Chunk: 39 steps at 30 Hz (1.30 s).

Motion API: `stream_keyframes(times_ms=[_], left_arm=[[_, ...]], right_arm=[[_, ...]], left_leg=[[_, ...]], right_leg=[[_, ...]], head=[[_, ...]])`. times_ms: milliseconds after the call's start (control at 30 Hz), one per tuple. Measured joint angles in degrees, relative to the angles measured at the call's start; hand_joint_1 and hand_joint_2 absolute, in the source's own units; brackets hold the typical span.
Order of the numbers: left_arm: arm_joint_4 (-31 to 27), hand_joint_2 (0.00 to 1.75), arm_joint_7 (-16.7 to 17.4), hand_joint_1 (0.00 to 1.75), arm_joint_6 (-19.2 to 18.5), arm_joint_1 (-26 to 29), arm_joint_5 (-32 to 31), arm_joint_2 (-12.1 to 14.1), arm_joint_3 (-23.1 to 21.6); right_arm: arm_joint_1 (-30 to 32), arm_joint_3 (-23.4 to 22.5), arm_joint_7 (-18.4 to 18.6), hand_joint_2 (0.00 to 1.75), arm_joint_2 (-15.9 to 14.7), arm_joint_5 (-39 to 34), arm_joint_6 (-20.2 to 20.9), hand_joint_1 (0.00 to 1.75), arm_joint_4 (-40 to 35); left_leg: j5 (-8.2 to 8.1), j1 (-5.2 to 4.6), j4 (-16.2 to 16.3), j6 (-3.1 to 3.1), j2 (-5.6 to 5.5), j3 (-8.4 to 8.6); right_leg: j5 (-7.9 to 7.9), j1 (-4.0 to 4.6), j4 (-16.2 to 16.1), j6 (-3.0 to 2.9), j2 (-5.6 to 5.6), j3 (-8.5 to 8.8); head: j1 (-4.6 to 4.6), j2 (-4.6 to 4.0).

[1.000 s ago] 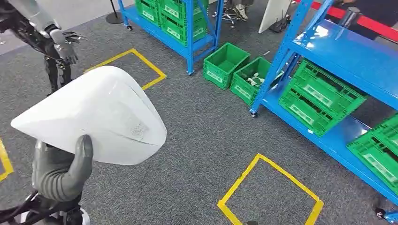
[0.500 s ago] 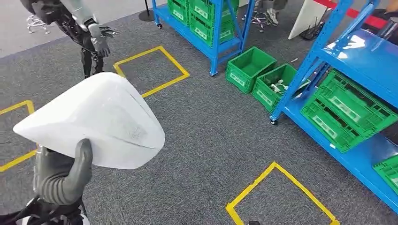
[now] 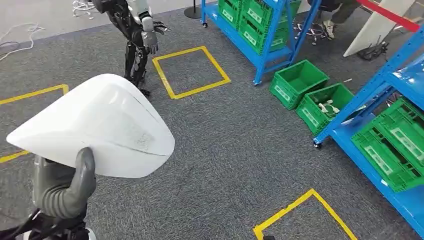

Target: Take the parts from the cabinet and place them on the table.

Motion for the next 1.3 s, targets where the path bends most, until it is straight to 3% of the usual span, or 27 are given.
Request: stream_keyframes(times_ms=[33, 67, 100, 233, 267, 300, 333, 400, 433, 467, 533, 567, 600, 633, 733, 767, 800, 833, 900, 933, 1000, 1067, 1100, 1133, 1233, 1267, 1300], left_arm=[[0.0, 1.75, 0.0, 1.75, 0.0, 0.0, 0.0, 0.0, 0.0], [0.0, 1.75, -0.1, 1.75, 0.0, 0.0, 0.0, 0.0, 0.1], [0.0, 1.75, -0.1, 1.75, 0.0, -0.2, 0.0, 0.0, 0.1], [0.0, 1.75, 0.5, 1.75, -0.3, -1.0, 0.1, -0.3, 0.1], [0.0, 1.75, 0.7, 1.75, -0.5, -1.5, 0.1, -0.4, 0.0], [0.0, 1.75, 0.8, 1.75, -0.6, -1.8, 0.1, -0.5, 0.0], [0.1, 1.75, 1.0, 1.75, -0.6, -2.4, 0.1, -0.5, 0.0], [0.6, 1.75, 1.8, 1.75, -0.7, -3.9, 0.1, -0.9, -0.1], [0.8, 1.75, 2.2, 1.75, -0.7, -4.3, 0.1, -1.0, -0.2], [1.0, 1.75, 2.4, 1.75, -0.7, -4.4, 0.1, -1.1, -0.2], [1.2, 1.75, 2.8, 1.75, -0.7, -4.8, 0.1, -1.3, -0.3], [1.4, 1.75, 2.9, 1.75, -0.7, -5.2, 0.1, -1.3, -0.4], [1.4, 1.75, 2.9, 1.75, -0.7, -5.5, 0.1, -1.4, -0.4], [1.4, 1.75, 3.0, 1.75, -0.7, -5.5, 0.0, -1.5, -0.5], [1.4, 1.75, 3.0, 1.75, -0.7, -5.7, 0.0, -1.6, -0.5], [1.4, 1.75, 3.0, 1.75, -0.7, -5.7, 0.0, -1.7, -0.5], [1.4, 1.75, 3.0, 1.75, -0.6, -5.9, 0.0, -1.7, -0.5], [1.5, 1.75, 3.0, 1.75, -0.5, -6.1, 0.0, -1.9, -0.4], [1.5, 1.75, 3.0, 1.75, -0.5, -6.1, 0.0, -2.0, -0.4], [1.7, 1.75, 3.0, 1.75, -0.5, -6.1, 0.0, -2.0, -0.4], [2.0, 1.75, 3.0, 1.75, -0.5, -6.1, 0.0, -2.0, -0.4], [2.0, 1.75, 3.0, 1.75, -0.5, -6.1, 0.0, -2.0, -0.4], [2.0, 1.75, 3.0, 1.75, -0.5, -6.1, 0.0, -2.0, -0.4], [2.0, 1.75, 3.0, 1.75, -0.5, -6.2, 0.0, -2.0, -0.4], [2.0, 1.75, 3.1, 1.75, -0.4, -6.0, 0.0, -2.0, -0.5], [2.0, 1.75, 3.1, 1.75, -0.4, -6.0, 0.0, -2.0, -0.5], [2.0, 1.75, 3.0, 1.75, -0.3, -6.0, 0.0, -2.0, -0.4]], right_arm=[[-0.1, 0.0, 0.1, 1.75, 0.0, 0.0, 0.0, 0.00, 0.0], [-0.1, 0.0, 0.3, 1.75, -0.1, 0.0, 0.0, 0.00, 0.0], [-0.1, 0.0, 0.7, 1.75, -0.4, 0.0, 0.0, 0.00, 0.0], [-0.4, 0.0, 1.2, 1.75, -0.4, -0.4, 0.1, 0.00, 0.0], [-0.6, 0.0, 1.2, 1.75, -0.5, -0.4, 0.1, 0.00, 0.0], [-0.8, 0.0, 1.2, 1.75, -0.6, -0.5, 0.1, 0.00, 0.0], [-1.0, 0.0, 1.1, 1.75, -0.6, -0.5, 0.1, 0.00, 0.0], [-0.7, 0.0, 1.1, 1.75, -0.7, -0.6, 0.1, 0.00, 0.0], [-0.6, 0.0, 1.1, 1.75, -0.7, -0.6, 0.1, 0.00, 0.0], [-0.5, 0.0, 1.1, 1.75, -0.7, -0.7, 0.1, 0.00, 0.0], [-0.6, 0.0, 1.1, 1.75, -0.8, -0.6, 0.2, 0.00, 0.0], [-0.6, 0.0, 1.1, 1.75, -0.8, -0.6, 0.2, 0.00, 0.0], [-0.6, 0.0, 1.1, 1.75, -1.0, -0.6, 0.2, 0.00, 0.0], [-0.7, 0.0, 1.1, 1.75, -1.0, -0.5, 0.2, 0.00, 0.0], [-0.8, 0.0, 1.2, 1.75, -1.0, -0.5, 0.2, 0.00, 0.0], [-0.8, 0.0, 1.2, 1.75, -1.0, -0.5, 0.2, 0.00, 0.0], [-0.8, 0.0, 1.2, 1.75, -1.0, -0.5, 0.2, 0.00, 0.0], [-0.6, 0.0, 1.2, 1.75, -1.1, -0.5, 0.2, 0.00, 0.0], [-0.2, 0.0, 1.2, 1.75, -1.0, -0.5, 0.2, 0.00, 0.0], [-0.1, 0.0, 1.3, 1.75, -1.0, -0.5, 0.2, 0.00, 0.0], [-0.2, 0.0, 1.3, 1.75, -1.0, -0.5, 0.2, 0.00, 0.0], [-0.3, 0.0, 1.3, 1.75, -1.2, -0.5, 0.2, 0.00, 0.0], [-0.3, 0.0, 1.3, 1.75, -1.2, -0.5, 0.2, 0.00, 0.0], [-0.2, 0.0, 1.3, 1.75, -1.3, -0.5, 0.2, 0.00, 0.0], [-0.7, 0.0, 1.3, 1.75, -1.3, -0.4, 0.2, 0.00, 0.0], [-0.8, 0.0, 1.3, 1.75, -1.2, -0.4, 0.2, 0.00, 0.0], [-0.9, 0.0, 1.3, 1.75, -1.3, -0.4, 0.3, 0.00, 0.0]], left_leg=[[0.04, -0.10, 0.0, -0.01, -0.80, 0.20], [0.12, 0.02, 0.0, -0.04, -1.37, 0.22], [0.33, -0.12, 0.0, -0.32, -2.02, 0.01], [1.44, 0.65, -0.6, -1.94, -4.52, -0.84], [2.06, 0.60, -1.7, -2.33, -5.06, -0.55], [0.67, 0.43, -0.4, -1.94, -1.47, -1.19], [-1.77, 0.31, 2.9, -2.24, 0.77, -2.85], [-5.76, 0.58, 11.3, -2.66, 2.40, -6.62], [-6.08, 0.73, 13.4, -2.84, 2.75, -7.45], [-5.19, 0.82, 12.7, -3.02, 2.95, -6.80], [-1.31, 0.95, 5.4, -3.27, 4.15, -2.17], [0.24, 0.92, 0.8, -3.31, 6.21, 0.87], [-1.10, 0.12, -0.8, -2.97, 8.67, 1.71], [-0.71, 0.30, -0.8, -1.98, 7.51, 1.52], [-0.60, 0.20, -0.9, -1.02, 5.98, 1.20], [-0.38, 0.41, -1.0, -0.65, 5.33, 1.22], [-0.28, 0.41, -1.0, -0.43, 4.61, 1.14], [-0.17, 0.38, -1.0, -0.24, 3.91, 1.02], [-0.03, 0.17, -1.0, 0.06, 2.32, 0.84], [0.02, 0.01, -1.0, 0.15, 1.49, 0.83], [0.09, -0.26, -1.0, 0.26, -0.22, 0.98], [0.12, -0.35, -1.0, 0.28, -1.64, 1.29], [0.21, -0.16, -1.1, 0.16, -2.18, 1.24], [0.36, -0.28, -0.8, -0.05, -2.84, 0.97], [1.19, 0.14, -1.3, -1.25, -4.42, 0.11], [0.81, -0.04, -0.9, -1.11, -3.10, -0.01], [-0.28, -0.37, 0.1, -1.20, 1.16, -0.55]], right_leg=[[3.09, 0.37, -5.4, -0.74, 0.74, 2.42], [4.86, 0.77, -9.7, -1.44, 2.54, 4.23], [4.24, 0.62, -10.8, -2.07, 4.19, 4.66], [4.79, 1.08, -12.8, -2.16, 2.28, 5.29], [5.43, 0.97, -13.9, -1.77, 1.51, 5.69], [6.31, 0.61, -15.3, -1.67, 0.88, 6.19], [6.68, 0.67, -15.7, -1.87, 0.43, 6.22], [6.71, 0.64, -15.4, -1.82, -1.01, 5.86], [6.58, 0.64, -15.2, -1.77, -1.87, 5.68], [6.46, 0.61, -15.0, -1.68, -2.40, 5.54], [6.04, 0.43, -14.3, -1.25, -3.36, 5.42], [5.67, 0.35, -13.8, -0.90, -3.77, 5.43], [5.21, 0.82, -13.3, -0.38, -3.99, 5.21], [4.97, 0.82, -12.9, -0.18, -4.25, 5.24], [4.77, 0.66, -12.9, 0.15, -5.54, 5.46], [4.08, 0.45, -12.5, 0.66, -4.58, 5.37], [2.25, 0.30, -10.5, 0.96, -2.30, 4.66], [-0.25, 0.20, -6.4, 1.09, -1.09, 3.01], [-4.16, 0.22, 2.8, 1.02, -0.58, -1.06], [-4.50, 0.22, 5.2, 0.84, -0.51, -2.26], [-1.02, 0.33, 2.4, -0.02, -0.12, -1.31], [4.93, 0.78, -7.6, -1.11, 1.51, 2.77], [5.65, 1.02, -10.7, -1.55, 3.69, 4.03], [5.70, 0.85, -11.6, -1.86, 4.11, 4.12], [5.56, 1.19, -12.5, -2.09, 2.64, 4.45], [6.32, 0.55, -14.0, -1.94, 1.88, 4.92], [6.67, 0.72, -14.6, -1.85, 1.35, 5.22]], head=[[0.02, 0.00], [0.09, 0.00], [-0.29, 0.00], [0.26, 0.00], [0.15, 0.00], [0.26, 0.00], [-0.04, 0.00], [-0.42, 0.00], [-0.48, 0.00], [-0.57, 0.00], [-0.63, 0.00], [-0.76, 0.00], [-1.09, 0.00], [-0.96, 0.00], [-0.74, 0.00], [-0.70, 0.00], [-0.48, 0.00], [-0.26, 0.00], [-0.17, 0.00], [-0.13, 0.00], [-0.04, 0.00], [-0.02, 0.00], [-0.02, 0.00], [-0.20, 0.00], [0.33, 0.00], [0.22, 0.00], [0.17, 0.00]])
